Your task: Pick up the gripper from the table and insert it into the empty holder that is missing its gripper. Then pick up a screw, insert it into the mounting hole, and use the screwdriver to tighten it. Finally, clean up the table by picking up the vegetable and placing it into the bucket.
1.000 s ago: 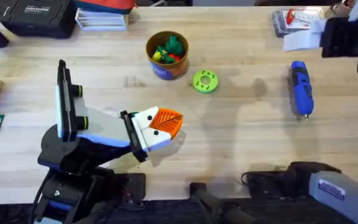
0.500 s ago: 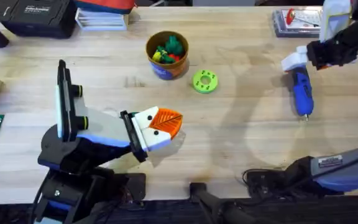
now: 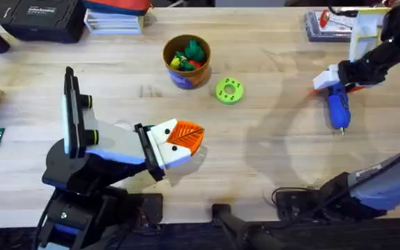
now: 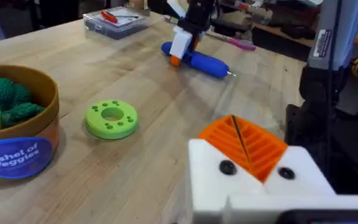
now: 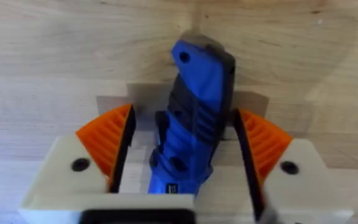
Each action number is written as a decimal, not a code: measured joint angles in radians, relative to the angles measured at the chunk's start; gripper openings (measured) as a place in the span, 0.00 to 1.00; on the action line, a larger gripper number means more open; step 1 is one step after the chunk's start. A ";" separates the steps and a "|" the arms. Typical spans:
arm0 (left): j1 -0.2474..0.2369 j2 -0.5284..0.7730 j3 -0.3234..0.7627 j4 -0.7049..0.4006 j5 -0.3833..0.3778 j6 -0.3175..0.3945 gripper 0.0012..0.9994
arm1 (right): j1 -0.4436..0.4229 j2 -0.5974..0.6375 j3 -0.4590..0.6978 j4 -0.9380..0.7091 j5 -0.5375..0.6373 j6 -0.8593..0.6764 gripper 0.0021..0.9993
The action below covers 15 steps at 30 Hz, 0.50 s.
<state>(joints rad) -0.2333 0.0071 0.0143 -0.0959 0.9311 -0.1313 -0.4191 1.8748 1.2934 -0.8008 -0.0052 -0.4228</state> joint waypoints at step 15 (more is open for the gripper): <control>0.000 0.000 0.000 0.000 0.000 0.000 0.01 | -0.002 0.004 0.003 0.056 -0.010 -0.004 0.02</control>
<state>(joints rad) -0.2333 0.0071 0.0143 -0.0959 0.9310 -0.1314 -0.4213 1.8786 1.2968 -0.7452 -0.0154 -0.4271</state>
